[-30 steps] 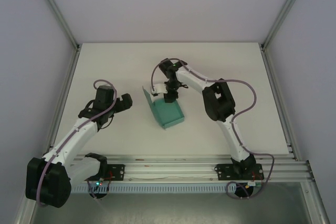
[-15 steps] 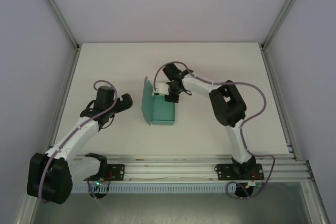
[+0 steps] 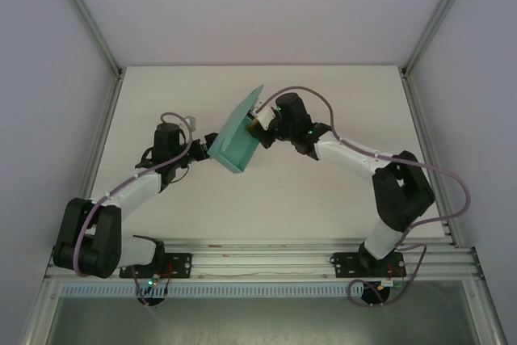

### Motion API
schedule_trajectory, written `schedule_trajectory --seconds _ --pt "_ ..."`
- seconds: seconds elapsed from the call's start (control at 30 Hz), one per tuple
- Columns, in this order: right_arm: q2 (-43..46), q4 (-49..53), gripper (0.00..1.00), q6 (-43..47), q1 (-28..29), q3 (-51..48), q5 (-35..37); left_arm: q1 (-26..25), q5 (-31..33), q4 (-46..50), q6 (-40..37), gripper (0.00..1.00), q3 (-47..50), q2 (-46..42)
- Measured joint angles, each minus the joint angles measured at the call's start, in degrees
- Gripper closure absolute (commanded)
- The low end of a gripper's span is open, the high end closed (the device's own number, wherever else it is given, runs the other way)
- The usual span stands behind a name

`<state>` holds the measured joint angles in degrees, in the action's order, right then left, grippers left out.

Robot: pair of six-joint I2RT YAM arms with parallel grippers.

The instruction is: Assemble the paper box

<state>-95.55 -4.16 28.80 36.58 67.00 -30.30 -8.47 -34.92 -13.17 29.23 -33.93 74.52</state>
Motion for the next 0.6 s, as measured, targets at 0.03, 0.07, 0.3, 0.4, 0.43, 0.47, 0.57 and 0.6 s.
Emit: schedule_trajectory --seconds 0.03,0.07,0.3,0.4,0.43,0.47,0.57,0.6 --pt "0.50 -1.40 1.00 -1.55 0.00 -0.68 -0.87 0.00 -2.38 -2.16 -0.15 0.00 0.00 0.13" --pt "0.94 -2.75 1.00 -3.26 0.00 -1.38 -1.90 0.00 -4.74 -4.37 -0.17 0.00 0.00 0.20" --pt "1.11 -5.62 1.00 -9.46 0.09 -2.32 -5.77 -0.13 -12.52 -12.15 -0.37 0.00 -0.24 1.31" --pt "1.11 -6.10 1.00 -11.78 0.52 -2.29 -4.87 -0.55 -12.74 -12.31 -0.76 0.00 -1.36 1.77" --pt "1.11 -6.19 1.00 -12.48 0.87 -2.29 -3.87 -0.68 -12.68 -12.31 -0.81 0.00 -1.77 1.92" --pt "1.11 -6.25 1.00 -13.22 1.38 -2.29 -2.34 -0.81 -12.48 -12.28 -0.92 0.00 -2.27 2.21" --pt "1.07 -6.25 1.00 -15.39 3.76 -2.29 5.44 -0.92 -11.10 -11.54 -1.44 0.00 -3.65 3.26" --pt "0.94 -6.25 1.00 -16.26 4.66 -2.27 8.74 -0.92 -10.54 -11.21 -1.70 0.00 -4.13 3.63"
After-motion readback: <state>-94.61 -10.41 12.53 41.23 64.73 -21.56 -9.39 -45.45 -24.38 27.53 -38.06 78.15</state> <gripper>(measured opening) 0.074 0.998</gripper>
